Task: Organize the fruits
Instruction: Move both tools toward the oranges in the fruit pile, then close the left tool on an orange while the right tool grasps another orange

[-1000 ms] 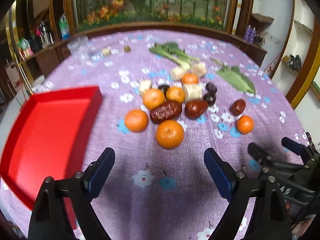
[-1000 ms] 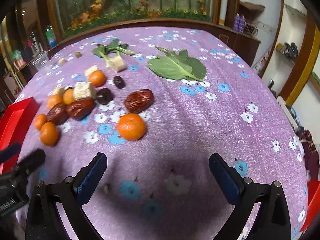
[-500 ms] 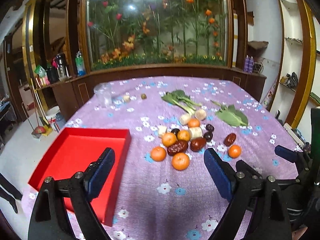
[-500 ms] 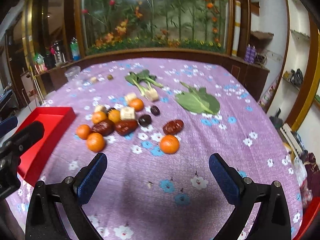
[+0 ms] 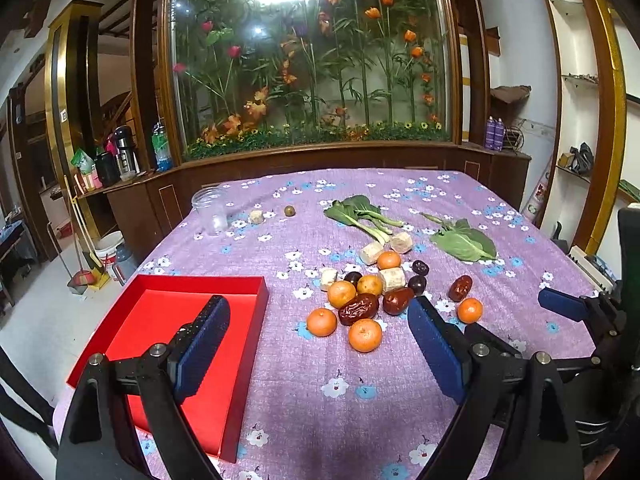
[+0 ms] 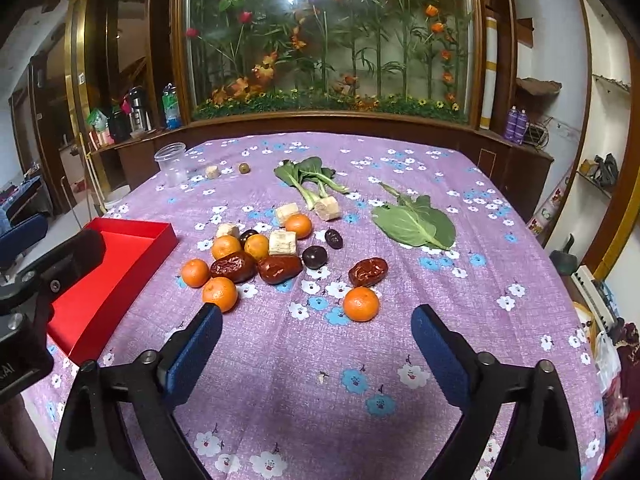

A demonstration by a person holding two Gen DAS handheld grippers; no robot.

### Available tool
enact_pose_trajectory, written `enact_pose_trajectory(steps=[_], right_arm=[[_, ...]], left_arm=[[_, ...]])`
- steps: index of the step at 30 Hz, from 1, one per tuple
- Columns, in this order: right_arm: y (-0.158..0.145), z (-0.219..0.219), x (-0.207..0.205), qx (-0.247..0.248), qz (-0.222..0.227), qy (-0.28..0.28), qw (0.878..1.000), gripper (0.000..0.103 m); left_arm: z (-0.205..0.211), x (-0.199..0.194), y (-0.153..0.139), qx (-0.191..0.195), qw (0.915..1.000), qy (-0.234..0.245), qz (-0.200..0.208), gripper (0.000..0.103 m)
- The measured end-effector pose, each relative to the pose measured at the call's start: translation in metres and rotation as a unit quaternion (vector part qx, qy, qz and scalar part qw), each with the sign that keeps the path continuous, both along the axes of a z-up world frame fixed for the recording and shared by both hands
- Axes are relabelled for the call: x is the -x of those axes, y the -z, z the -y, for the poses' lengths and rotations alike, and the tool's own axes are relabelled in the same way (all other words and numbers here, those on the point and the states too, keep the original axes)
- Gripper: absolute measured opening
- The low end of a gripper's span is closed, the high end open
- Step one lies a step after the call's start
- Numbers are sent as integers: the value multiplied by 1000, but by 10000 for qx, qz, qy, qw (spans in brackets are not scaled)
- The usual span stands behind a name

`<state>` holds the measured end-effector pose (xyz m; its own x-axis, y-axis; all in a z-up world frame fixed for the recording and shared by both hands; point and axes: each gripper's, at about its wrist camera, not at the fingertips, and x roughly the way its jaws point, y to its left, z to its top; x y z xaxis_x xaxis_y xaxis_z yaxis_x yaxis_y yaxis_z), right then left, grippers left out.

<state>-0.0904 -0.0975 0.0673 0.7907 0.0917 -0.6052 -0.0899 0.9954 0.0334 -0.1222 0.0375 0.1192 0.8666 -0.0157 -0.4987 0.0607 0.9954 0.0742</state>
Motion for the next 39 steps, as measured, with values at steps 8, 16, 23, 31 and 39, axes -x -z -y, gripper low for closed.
enact_pose_trajectory(steps=[8,16,23,31,39], right_arm=[[12,3,-14,-47,-186,-113,9998,91],[25,8,-31,-133,-455,-209,9987,83],[34,15,-46,-217,-680,-252,9971,75],[42,28,-63,-285,-941,-191,9950,66],[58,36,-81,-332,-1161,-130,9926,66]], left_arm=[[1,-23,19,13,9994,-3,-349,90],[-5,-46,39,94,9975,-2,-699,89],[-15,-73,56,476,9900,275,-1297,41],[-14,-95,76,619,9817,466,-1739,32],[2,-111,86,521,9799,749,-1775,32]])
